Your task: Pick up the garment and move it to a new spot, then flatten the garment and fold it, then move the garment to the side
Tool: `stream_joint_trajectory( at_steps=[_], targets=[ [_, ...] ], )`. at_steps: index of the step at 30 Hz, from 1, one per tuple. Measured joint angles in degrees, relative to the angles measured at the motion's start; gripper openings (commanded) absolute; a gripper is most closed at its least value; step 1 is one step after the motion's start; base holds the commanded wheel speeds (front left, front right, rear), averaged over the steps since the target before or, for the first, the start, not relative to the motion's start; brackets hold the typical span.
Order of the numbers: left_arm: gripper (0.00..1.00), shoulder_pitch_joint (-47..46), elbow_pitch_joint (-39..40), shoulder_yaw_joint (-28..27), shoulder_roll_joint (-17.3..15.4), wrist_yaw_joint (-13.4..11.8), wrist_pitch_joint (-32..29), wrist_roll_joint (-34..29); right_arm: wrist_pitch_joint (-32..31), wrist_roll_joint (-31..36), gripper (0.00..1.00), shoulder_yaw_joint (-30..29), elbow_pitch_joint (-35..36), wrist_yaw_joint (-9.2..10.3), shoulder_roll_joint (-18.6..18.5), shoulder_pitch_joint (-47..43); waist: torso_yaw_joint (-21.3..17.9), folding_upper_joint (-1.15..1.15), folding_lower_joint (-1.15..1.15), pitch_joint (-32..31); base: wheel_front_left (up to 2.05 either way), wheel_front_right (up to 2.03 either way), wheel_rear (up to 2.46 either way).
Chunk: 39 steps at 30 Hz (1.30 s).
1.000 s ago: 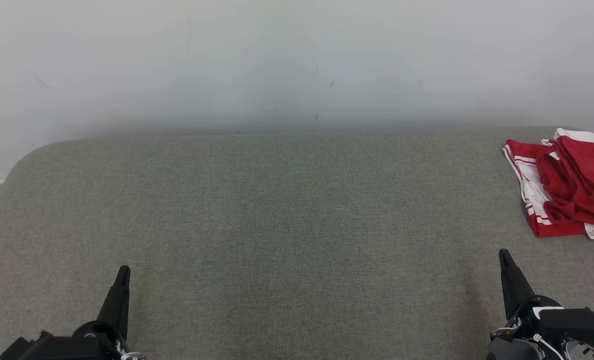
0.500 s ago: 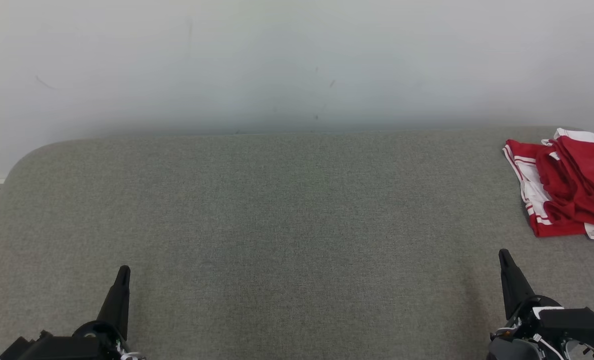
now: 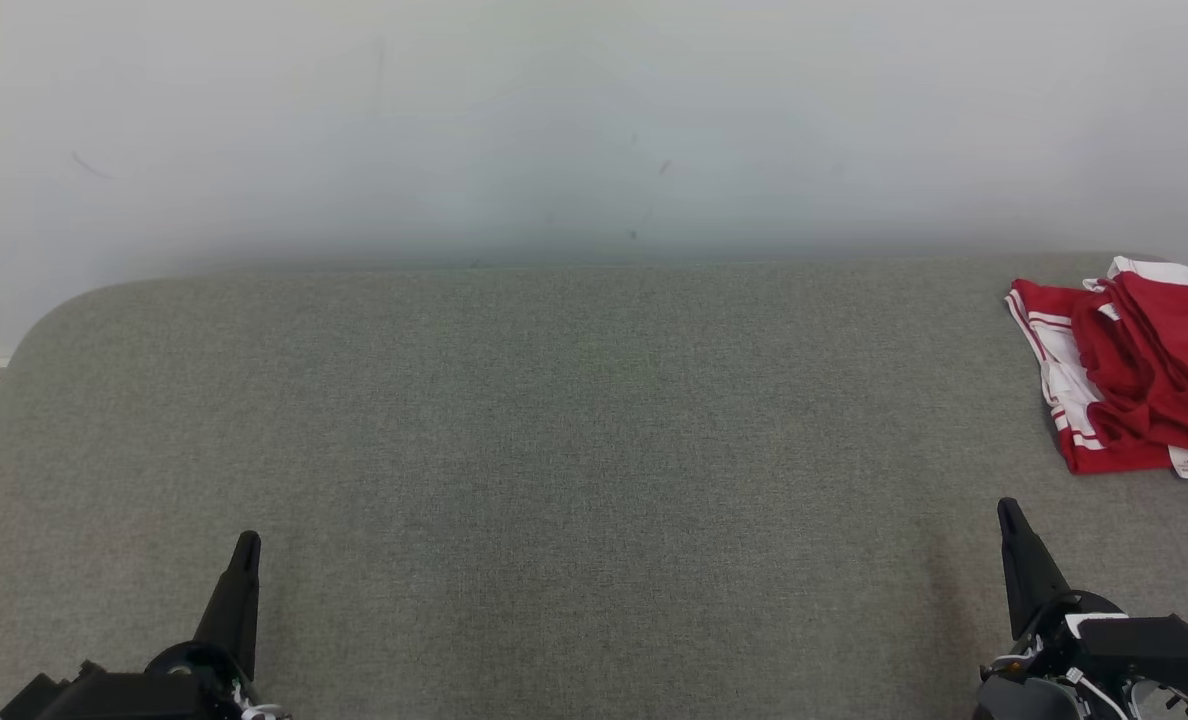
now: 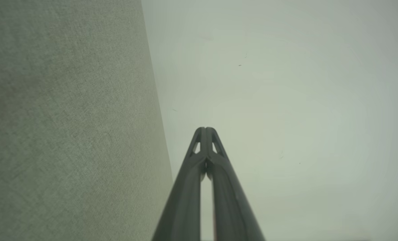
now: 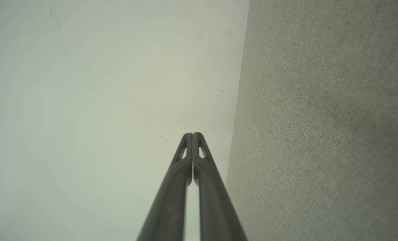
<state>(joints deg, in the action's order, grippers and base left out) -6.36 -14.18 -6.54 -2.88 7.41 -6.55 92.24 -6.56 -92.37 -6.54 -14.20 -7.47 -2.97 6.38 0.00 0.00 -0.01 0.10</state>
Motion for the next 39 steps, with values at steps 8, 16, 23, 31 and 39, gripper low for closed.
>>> stream_joint_trajectory(
  at_steps=[8, 16, 23, 31, 39],
  targets=[
    [0.0, 0.0, 0.0, 0.0, 0.0, 0.0, 0.0, 0.0, 0.0, 0.0, 0.0, 0.0, 0.0, 0.0, 0.0, 0.0, 0.0, 0.0, 0.0, 0.0, 0.0, 0.0, 0.0],
    [0.0, 0.0, 0.0, 0.0, 0.0, 0.0, 0.0, 0.0, 0.0, 0.0, 0.0, -0.01, 0.0, 0.0, 0.0, 0.0, 0.0, 0.0, 0.0, 0.0, 0.0, 0.0, 0.0],
    [0.0, 0.0, 0.0, 0.0, 0.0, 0.0, 0.0, 0.0, 0.0, 0.0, 0.0, -0.01, 0.0, 0.0, 0.01, 0.0, 0.0, 0.0, 0.0, 0.0, 0.0, 0.0, 0.0],
    [0.0, 0.0, 0.0, 0.0, 0.0, -0.01, 0.0, 0.0, -0.01, 0.0, 0.0, -0.01, 0.0, 0.0, 0.01, 0.0, 0.0, 0.0, 0.0, 0.0, 0.0, 0.0, 0.0],
    [0.0, 0.0, 0.0, 0.0, 0.0, 0.0, 0.0, 0.0, -0.01, 0.0, 0.0, -0.01, 0.0, 0.0, 0.01, 0.0, 0.0, 0.0, 0.01, 0.0, 0.0, 0.0, 0.0]
  ],
)
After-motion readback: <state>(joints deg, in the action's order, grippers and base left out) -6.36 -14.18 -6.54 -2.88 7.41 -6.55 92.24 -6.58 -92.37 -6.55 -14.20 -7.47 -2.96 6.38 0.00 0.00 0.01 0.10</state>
